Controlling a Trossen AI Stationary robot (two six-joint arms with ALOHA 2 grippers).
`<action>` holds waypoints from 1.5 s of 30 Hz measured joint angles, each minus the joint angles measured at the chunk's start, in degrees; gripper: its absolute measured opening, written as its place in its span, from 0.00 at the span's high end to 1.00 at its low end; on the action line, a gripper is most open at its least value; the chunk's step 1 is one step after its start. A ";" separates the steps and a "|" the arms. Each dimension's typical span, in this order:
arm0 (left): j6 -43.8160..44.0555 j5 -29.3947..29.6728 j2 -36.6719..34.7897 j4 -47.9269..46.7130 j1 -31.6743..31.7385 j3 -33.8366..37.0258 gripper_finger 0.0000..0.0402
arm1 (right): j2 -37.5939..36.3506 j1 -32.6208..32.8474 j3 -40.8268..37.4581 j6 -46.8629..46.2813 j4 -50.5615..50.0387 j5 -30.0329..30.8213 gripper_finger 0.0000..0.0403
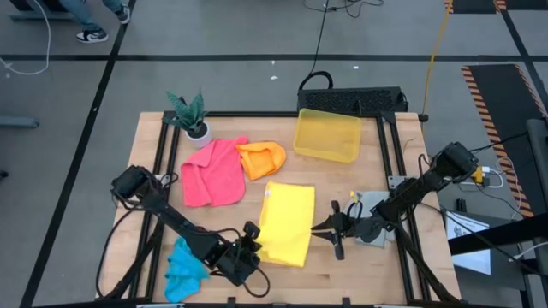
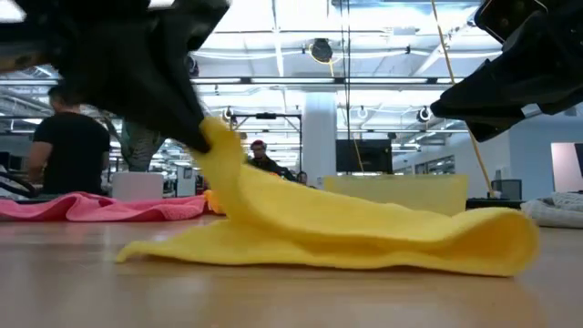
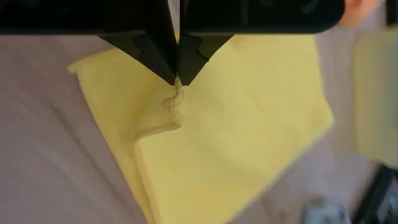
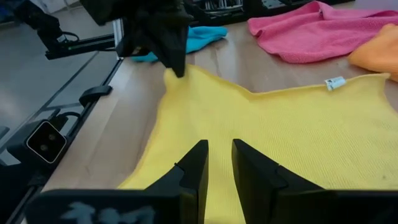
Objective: Fold microfiber towels
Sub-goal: Fold the yellow kitchen towel
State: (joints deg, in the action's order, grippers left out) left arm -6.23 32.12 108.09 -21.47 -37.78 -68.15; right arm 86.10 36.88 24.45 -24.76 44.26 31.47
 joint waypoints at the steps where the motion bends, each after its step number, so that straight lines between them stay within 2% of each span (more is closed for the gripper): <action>1: 0.68 0.00 0.00 -0.03 -0.22 0.51 0.97 | 0.20 -0.02 0.02 -0.13 0.02 0.00 0.85; 8: 1.44 -2.55 0.00 0.20 -0.59 5.15 0.98 | 3.50 -0.68 0.02 -1.32 1.36 -0.02 0.85; 18: 6.77 -6.64 -0.04 -0.77 -0.61 6.00 0.87 | 6.74 -2.69 0.04 -2.62 3.59 -0.21 0.85; 26: 12.12 -7.27 -1.93 -3.76 -0.72 6.00 0.71 | 6.72 -2.69 0.04 -2.64 4.16 -1.74 0.85; 31: 19.33 -14.08 -6.77 -3.97 -0.72 6.00 0.65 | 6.72 -2.69 0.04 -2.64 4.38 -1.74 0.85; 34: 21.04 -16.09 -9.34 -3.56 -0.98 5.96 0.66 | 6.72 -2.72 0.24 -2.64 4.21 -1.74 0.85; 37: 18.56 -16.10 -9.47 -3.47 -0.80 5.91 0.70 | 7.69 -3.14 1.97 -2.34 3.90 -1.74 0.85; 43: 15.99 -16.09 -4.65 0.19 2.88 6.13 0.79 | 15.35 -6.28 8.38 0.25 3.40 -1.70 0.85; 45: 15.91 -18.30 -2.34 2.73 4.08 6.13 0.81 | 16.59 -8.31 9.28 -0.52 2.40 -1.65 0.85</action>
State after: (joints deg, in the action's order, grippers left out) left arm 9.68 13.81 105.75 -18.75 -33.70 -62.02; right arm 102.69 28.57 33.73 -25.28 46.66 29.82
